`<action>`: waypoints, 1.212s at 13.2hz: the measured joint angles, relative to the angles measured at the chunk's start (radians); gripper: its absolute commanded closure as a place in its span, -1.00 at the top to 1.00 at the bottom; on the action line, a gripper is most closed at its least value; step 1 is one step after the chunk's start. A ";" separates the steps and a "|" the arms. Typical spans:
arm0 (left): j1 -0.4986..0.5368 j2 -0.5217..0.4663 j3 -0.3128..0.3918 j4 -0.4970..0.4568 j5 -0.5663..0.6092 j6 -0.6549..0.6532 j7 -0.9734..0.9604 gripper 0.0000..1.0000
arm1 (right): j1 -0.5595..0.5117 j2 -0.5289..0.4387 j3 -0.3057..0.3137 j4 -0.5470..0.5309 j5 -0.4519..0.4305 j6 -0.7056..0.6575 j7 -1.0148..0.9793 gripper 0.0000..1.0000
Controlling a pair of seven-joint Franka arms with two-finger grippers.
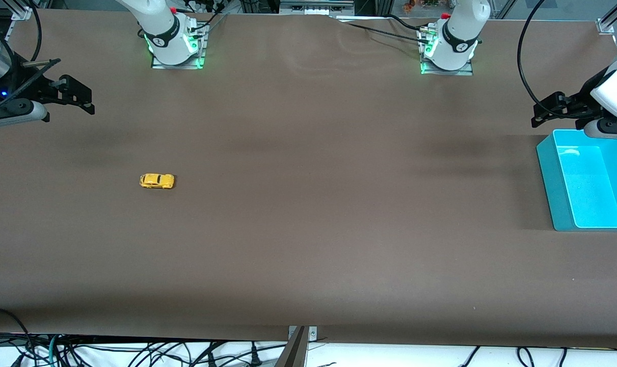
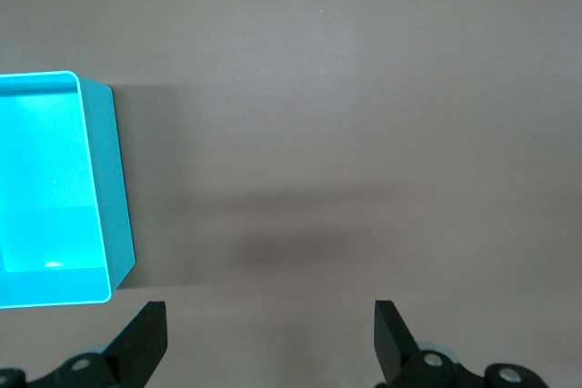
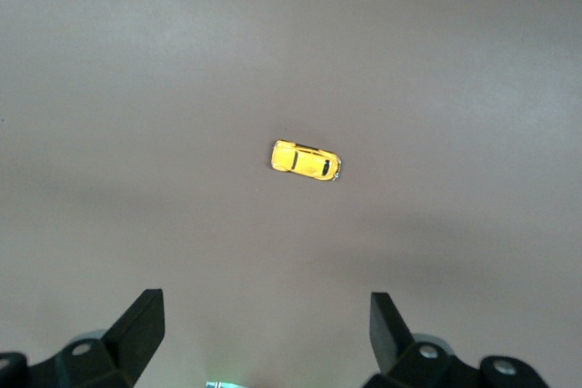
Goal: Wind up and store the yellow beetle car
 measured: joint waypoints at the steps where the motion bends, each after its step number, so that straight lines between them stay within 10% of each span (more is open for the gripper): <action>1: 0.000 0.000 0.000 0.000 0.000 0.000 0.000 1.00 | 0.000 0.001 0.000 0.000 0.000 -0.001 0.000 1.00; 16: 0.000 0.000 0.000 0.000 0.000 0.000 0.000 1.00 | 0.010 0.060 0.011 -0.044 0.003 0.023 -0.077 1.00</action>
